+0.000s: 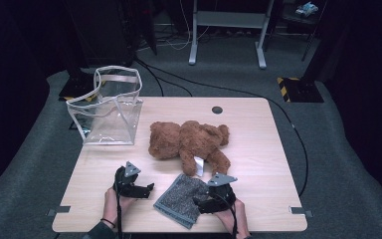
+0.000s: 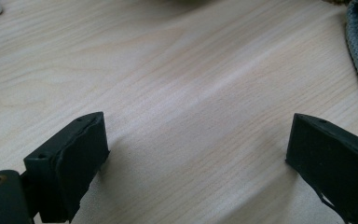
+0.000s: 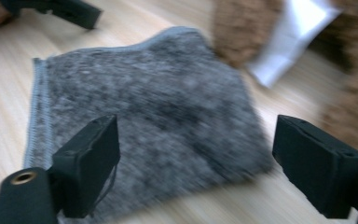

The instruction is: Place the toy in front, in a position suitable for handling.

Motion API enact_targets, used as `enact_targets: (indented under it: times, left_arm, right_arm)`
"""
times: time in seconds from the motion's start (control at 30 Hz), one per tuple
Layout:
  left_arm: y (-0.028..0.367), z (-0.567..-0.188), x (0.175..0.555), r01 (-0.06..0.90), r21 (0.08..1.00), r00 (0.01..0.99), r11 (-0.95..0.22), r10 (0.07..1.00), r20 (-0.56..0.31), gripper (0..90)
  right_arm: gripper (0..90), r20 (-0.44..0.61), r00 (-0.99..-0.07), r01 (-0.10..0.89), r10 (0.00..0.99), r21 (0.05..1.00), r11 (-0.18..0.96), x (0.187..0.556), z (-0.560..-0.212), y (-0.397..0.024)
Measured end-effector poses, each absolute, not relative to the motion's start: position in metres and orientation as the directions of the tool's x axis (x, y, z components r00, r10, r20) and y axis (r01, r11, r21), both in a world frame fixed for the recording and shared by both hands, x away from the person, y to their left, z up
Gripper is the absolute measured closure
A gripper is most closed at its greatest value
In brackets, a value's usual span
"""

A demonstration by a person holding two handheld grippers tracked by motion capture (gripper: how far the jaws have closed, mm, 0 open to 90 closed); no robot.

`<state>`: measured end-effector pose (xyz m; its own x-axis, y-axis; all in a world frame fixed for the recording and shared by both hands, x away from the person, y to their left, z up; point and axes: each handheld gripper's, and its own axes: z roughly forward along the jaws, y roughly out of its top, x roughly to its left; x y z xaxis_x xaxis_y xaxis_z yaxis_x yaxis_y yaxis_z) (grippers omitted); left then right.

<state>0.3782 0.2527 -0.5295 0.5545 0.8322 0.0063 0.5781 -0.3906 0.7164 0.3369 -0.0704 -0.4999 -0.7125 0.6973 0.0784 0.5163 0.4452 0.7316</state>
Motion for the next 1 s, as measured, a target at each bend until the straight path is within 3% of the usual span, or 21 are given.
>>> enact_targets:
  times: [0.1, 0.17, 0.27, 0.53, 0.7, 1.0]
  left_arm:
    - [0.253, -0.531, 0.378, 0.569, 0.724, 0.556, -0.390, 0.831, 0.012, 4.5]
    - [0.253, -0.531, 0.378, 0.568, 0.725, 0.556, -0.391, 0.831, 0.013, 4.5]
    - [0.253, -0.531, 0.378, 0.568, 0.725, 0.556, -0.391, 0.831, 0.013, 4.5]
    - [0.253, -0.530, 0.378, 0.572, 0.721, 0.556, -0.392, 0.831, 0.012, 4.6]
    - [0.253, -0.531, 0.378, 0.571, 0.723, 0.552, -0.388, 0.834, 0.012, 4.6]
    - [0.253, -0.530, 0.378, 0.572, 0.721, 0.553, -0.390, 0.833, 0.011, 4.7]
  right_arm:
    - [20.5, 0.059, -0.733, 0.492, 0.677, 0.733, 0.469, 0.337, -0.501, -0.061]
    - [29.6, 0.031, -0.757, 0.464, 0.653, 0.729, 0.503, 0.337, -0.503, -0.051]
    - [34.5, 0.015, -0.768, 0.449, 0.640, 0.726, 0.522, 0.336, -0.504, -0.044]
    - [51.3, 0.015, -0.784, 0.457, 0.621, 0.691, 0.560, 0.337, -0.516, -0.041]
    - [76.3, 0.047, -0.780, 0.466, 0.624, 0.709, 0.529, 0.336, -0.518, -0.046]
    - [83.0, 0.048, -0.781, 0.454, 0.623, 0.729, 0.513, 0.326, -0.516, -0.056]
